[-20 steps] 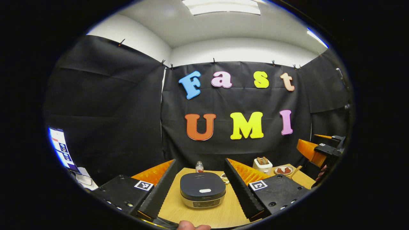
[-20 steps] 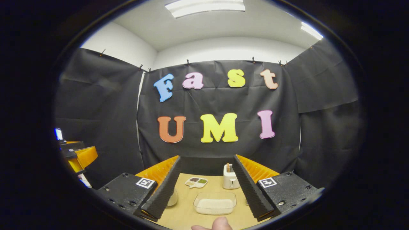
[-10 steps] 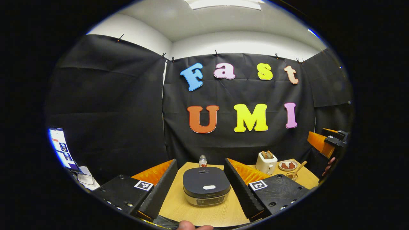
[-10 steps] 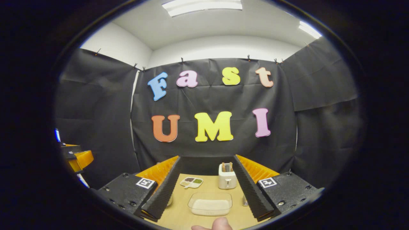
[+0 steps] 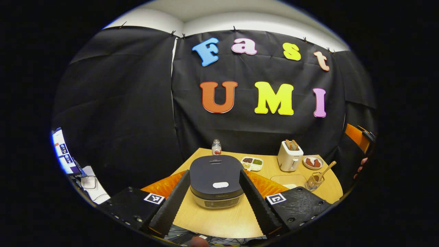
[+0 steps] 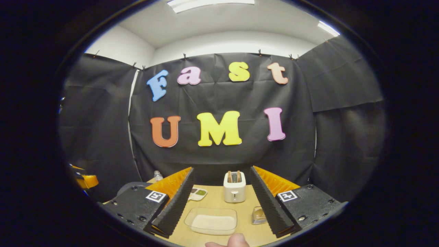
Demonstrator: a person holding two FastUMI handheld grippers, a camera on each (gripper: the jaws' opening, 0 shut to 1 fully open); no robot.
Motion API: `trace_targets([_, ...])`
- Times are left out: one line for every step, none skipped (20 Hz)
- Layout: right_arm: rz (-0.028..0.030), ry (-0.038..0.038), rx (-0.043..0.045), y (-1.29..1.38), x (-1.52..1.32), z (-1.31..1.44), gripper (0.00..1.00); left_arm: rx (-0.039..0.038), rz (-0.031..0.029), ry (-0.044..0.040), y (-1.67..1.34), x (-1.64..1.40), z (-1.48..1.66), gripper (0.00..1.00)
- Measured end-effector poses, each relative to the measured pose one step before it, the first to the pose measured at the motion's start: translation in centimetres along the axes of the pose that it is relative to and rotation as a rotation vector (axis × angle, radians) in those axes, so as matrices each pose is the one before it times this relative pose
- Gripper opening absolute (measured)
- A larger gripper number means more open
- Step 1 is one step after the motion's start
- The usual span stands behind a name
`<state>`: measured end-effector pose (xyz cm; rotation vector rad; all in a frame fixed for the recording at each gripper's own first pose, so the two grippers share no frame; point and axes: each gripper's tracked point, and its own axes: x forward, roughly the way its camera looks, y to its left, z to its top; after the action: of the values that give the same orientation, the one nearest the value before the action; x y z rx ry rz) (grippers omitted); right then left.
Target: Close the left gripper, press the button to open the rice cooker; take a wooden spoon from the chopstick holder with the right hand, scoop a spoonful of rice and pour it into the rice cooker, then put the wooden spoon back into the chopstick holder.
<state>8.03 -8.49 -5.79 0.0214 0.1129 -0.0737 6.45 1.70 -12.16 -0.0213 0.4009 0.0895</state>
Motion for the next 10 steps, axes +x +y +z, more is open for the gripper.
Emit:
trace_targets([-0.00601,0.01687,0.00232,-1.031,0.752,-0.519,1.0,0.00225,0.00643,0.0245,-0.103,0.844,-0.286,0.92])
trace_targets([-0.00656,0.00966,0.00206,-0.848,0.696,-0.308,1.0,0.0053,0.01093,0.02079,0.142,0.818,-0.422,0.92])
trace_targets([-0.00599,0.00644,0.00156,-1.022,0.667,-0.237,0.98,0.00441,0.00467,0.02004,-0.021,0.988,-0.23,0.87])
trace_targets([0.0048,0.00015,0.00701,-0.528,0.575,-0.109,0.99,0.00025,-0.00665,0.02192,-0.245,0.721,-0.231,0.7])
trace_targets([0.00081,-0.00037,0.01174,-0.552,0.612,-0.138,0.99,-0.00197,-0.00711,0.02307,-0.265,0.836,-0.288,0.63])
trace_targets([-0.00642,0.00408,0.01046,-0.833,0.482,-0.308,0.99,-0.00418,0.00074,0.02398,-0.11,0.864,-0.246,0.48])
trace_targets([-0.00454,0.00832,0.00527,-0.676,0.426,-0.427,0.99,-0.00307,0.00797,0.02517,0.01,0.753,-0.245,0.41])
trace_targets([-0.0031,0.0095,0.00424,-0.608,0.398,-0.358,0.99,0.00039,0.01043,0.02182,0.062,0.882,-0.026,0.28])
trace_targets([-0.0017,0.00922,0.00224,-0.572,0.424,-0.407,0.99,0.00489,0.00337,0.01475,-0.109,0.542,-0.144,0.23])
trace_targets([-0.00296,0.00472,0.00036,-0.573,0.311,-0.128,0.99,0.00009,-0.01122,0.0187,-0.305,0.623,-0.105,0.14])
